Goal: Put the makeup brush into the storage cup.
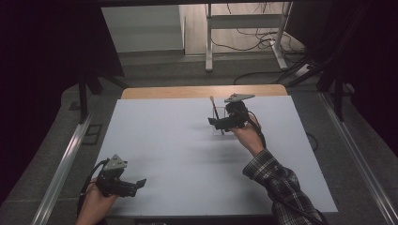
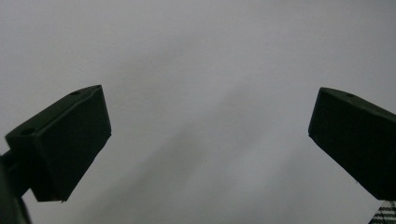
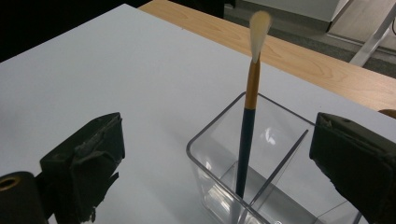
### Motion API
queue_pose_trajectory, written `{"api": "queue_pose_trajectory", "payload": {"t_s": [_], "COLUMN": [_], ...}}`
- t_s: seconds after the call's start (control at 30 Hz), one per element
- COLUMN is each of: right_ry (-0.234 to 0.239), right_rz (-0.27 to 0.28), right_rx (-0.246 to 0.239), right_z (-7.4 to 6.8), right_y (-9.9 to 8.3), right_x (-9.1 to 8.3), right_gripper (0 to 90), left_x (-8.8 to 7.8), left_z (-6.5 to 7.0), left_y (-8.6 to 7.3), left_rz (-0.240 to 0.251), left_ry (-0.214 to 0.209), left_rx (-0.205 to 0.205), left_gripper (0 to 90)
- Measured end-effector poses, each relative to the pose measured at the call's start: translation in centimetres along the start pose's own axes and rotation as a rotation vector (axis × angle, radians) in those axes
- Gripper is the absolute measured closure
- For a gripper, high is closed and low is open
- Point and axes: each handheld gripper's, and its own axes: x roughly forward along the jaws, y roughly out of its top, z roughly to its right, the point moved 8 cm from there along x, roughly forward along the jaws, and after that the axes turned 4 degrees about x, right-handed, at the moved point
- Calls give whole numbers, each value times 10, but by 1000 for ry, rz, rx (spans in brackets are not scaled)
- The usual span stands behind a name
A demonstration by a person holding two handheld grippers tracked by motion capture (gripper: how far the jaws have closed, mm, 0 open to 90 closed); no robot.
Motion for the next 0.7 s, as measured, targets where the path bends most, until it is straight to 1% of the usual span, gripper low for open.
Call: {"api": "queue_pose_trajectory", "payload": {"t_s": [0.23,0.7], "right_ry": [9,28], "right_rz": [-10,-23], "right_rx": [-15,-34], "right_z": [-3,-11], "right_y": [-2,-7], "right_x": [-3,-11], "right_gripper": [31,31], "left_x": [0,0], "left_z": [1,0], "left_y": [0,0], "left_rz": [-3,0], "left_ry": [-4,3], "left_rx": [-2,5], "left_gripper": [0,0]}}
